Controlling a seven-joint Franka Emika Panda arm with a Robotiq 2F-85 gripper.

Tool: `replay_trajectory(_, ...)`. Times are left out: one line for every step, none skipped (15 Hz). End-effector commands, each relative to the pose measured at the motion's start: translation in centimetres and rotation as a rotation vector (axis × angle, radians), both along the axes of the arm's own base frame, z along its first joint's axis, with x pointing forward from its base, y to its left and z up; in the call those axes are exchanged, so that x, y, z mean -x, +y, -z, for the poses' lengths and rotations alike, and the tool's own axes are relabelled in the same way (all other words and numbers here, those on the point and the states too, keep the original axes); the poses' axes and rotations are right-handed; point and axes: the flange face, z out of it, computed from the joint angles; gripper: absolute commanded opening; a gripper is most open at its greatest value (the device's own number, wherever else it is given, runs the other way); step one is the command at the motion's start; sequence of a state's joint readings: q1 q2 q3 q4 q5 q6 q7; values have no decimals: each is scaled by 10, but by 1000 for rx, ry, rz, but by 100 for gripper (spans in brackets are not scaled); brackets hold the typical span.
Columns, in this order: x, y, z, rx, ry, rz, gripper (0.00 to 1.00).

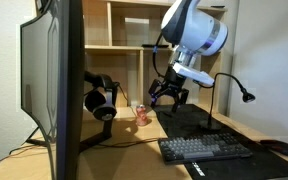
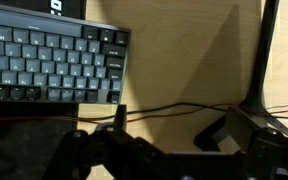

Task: Press the top left key on the keyboard

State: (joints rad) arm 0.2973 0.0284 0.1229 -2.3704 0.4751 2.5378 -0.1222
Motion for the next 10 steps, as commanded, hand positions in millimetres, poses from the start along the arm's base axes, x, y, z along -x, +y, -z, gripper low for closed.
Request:
replay_trajectory(0,-1,8,25,68,-20,100)
replay_trajectory(-3,-3,26,60,126,-38,100)
replay_trajectory(-6,-2,39,76,150,-28,100)
replay_trajectory(-10,-1,49,56,161,-22,100)
replay_trajectory(-17,-1,60,56,156,-2,100)
replay_trajectory(-23,0,67,56,151,7,100)
replay_trajectory(-29,2,73,42,141,13,100)
replay_trajectory(-37,6,78,38,111,20,100)
replay_trajectory(-46,11,82,31,86,29,100)
replay_trajectory(-52,16,86,35,74,37,100)
